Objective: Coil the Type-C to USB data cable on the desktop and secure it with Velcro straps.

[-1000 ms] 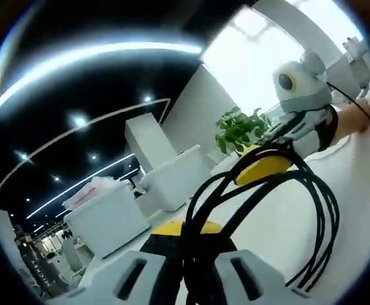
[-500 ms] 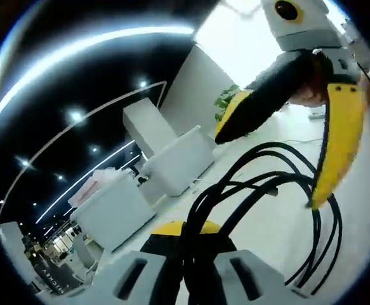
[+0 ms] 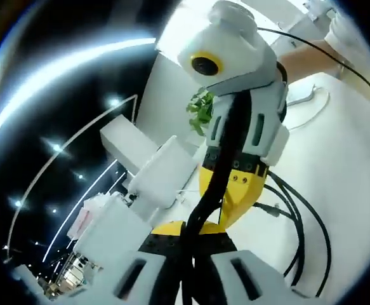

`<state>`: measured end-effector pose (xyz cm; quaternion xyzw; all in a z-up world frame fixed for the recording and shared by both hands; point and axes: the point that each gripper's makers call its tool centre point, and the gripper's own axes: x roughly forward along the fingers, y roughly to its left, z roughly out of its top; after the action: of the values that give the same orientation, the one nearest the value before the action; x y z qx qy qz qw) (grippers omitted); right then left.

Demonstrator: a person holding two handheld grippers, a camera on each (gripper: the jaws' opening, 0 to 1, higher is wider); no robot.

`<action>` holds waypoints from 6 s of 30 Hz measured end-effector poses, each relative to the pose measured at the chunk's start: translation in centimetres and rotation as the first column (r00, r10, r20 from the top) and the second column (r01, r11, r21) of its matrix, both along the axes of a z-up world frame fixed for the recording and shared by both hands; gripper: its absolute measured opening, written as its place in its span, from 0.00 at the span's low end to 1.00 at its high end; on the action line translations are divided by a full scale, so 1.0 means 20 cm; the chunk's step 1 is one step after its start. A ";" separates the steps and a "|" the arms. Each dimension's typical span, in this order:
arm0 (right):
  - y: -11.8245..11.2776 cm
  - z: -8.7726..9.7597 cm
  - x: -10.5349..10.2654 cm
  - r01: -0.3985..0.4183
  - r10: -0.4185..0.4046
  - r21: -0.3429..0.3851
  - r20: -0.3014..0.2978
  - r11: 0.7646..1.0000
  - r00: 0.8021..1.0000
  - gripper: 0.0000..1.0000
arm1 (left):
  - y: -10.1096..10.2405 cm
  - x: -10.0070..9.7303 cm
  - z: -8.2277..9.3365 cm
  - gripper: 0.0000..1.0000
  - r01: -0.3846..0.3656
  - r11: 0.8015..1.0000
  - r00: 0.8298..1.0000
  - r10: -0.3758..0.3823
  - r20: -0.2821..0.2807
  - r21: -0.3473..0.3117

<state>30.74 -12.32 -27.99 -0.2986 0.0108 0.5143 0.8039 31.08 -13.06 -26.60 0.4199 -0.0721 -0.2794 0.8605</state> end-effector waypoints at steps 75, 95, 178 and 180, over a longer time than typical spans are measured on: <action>0.38 -0.21 0.57 -0.061 0.052 0.121 0.078 0.991 0.996 0.02 | 0.56 0.05 -0.39 0.05 -0.086 0.987 0.937 0.034 -0.347 -0.135; -0.28 -0.26 0.10 0.266 -0.003 0.366 -0.582 0.892 0.813 0.24 | 0.27 -0.02 -0.09 0.04 0.038 0.951 0.986 -0.085 -0.141 -0.307; -0.24 0.04 -0.06 0.078 -0.082 0.214 0.007 0.974 0.997 0.29 | -0.13 0.03 -0.12 0.04 0.046 0.998 0.975 -0.055 -0.215 -0.045; -0.25 0.03 0.00 0.104 -0.110 0.180 0.027 0.978 0.994 0.23 | -0.18 0.02 -0.13 0.04 0.068 0.997 0.973 -0.072 -0.220 -0.029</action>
<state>30.73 -17.26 -27.43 -0.2337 -0.0339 0.4637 0.8539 31.52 -16.60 -29.16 0.3741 0.0063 -0.3537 0.8573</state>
